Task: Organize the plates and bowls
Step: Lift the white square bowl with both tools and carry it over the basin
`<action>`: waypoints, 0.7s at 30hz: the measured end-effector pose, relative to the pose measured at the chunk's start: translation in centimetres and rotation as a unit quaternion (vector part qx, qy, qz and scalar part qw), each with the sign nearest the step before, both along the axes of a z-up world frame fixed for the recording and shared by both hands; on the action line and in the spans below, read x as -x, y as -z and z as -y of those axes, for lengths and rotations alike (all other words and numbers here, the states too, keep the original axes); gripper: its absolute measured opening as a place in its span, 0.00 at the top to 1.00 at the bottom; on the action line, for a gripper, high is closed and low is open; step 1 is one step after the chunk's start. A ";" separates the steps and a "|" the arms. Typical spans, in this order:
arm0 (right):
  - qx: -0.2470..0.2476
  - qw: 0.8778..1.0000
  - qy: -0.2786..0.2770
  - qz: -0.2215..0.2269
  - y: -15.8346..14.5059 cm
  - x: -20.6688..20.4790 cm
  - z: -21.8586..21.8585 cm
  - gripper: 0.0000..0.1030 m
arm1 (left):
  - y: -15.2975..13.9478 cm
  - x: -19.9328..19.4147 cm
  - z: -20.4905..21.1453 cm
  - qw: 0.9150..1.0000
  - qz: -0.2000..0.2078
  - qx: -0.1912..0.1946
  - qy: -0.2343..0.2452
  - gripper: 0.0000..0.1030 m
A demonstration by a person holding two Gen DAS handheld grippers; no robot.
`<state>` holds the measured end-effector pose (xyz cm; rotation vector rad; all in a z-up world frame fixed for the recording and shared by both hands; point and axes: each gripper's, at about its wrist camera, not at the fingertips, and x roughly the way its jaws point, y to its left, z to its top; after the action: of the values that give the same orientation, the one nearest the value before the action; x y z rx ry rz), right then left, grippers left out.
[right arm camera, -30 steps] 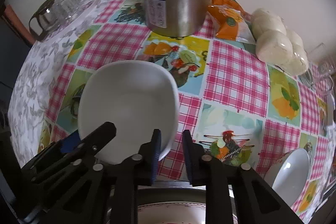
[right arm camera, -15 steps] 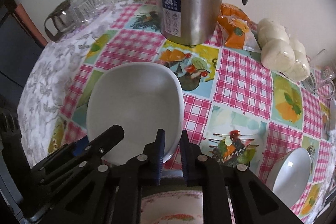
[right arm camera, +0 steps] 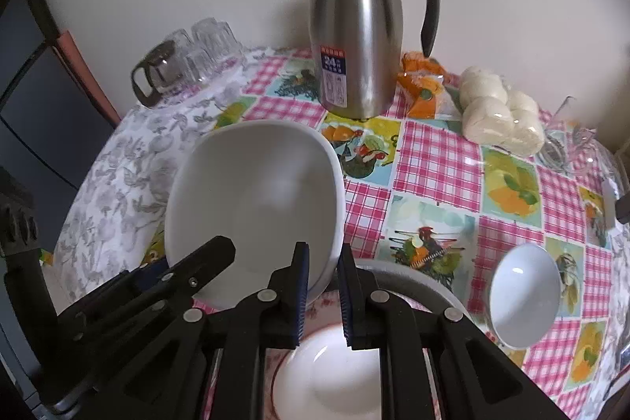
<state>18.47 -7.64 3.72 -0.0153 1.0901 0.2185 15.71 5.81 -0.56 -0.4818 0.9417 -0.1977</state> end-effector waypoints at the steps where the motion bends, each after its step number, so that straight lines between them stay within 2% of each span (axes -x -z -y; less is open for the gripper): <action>1: -0.003 1.000 0.000 0.004 -0.4 0.6 0.1 0.85 | -0.4 0.6 0.1 1.000 0.002 -0.001 0.000 0.70; 8: -0.028 0.999 0.003 0.029 -1.9 4.8 0.8 0.84 | -1.6 3.8 0.9 1.000 0.012 -0.023 -0.001 0.70; 15: -0.048 0.998 -0.004 0.050 -2.3 8.0 1.1 0.84 | -1.3 5.7 1.1 1.000 0.011 -0.029 0.003 0.70; 21: -0.077 0.994 0.006 0.076 -1.9 10.5 1.5 0.83 | -1.7 7.1 1.2 0.998 0.017 -0.054 0.003 0.70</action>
<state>7.99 -9.16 5.58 0.1116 0.9186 0.2851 8.58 4.65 1.18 -0.3755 0.9163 -0.1589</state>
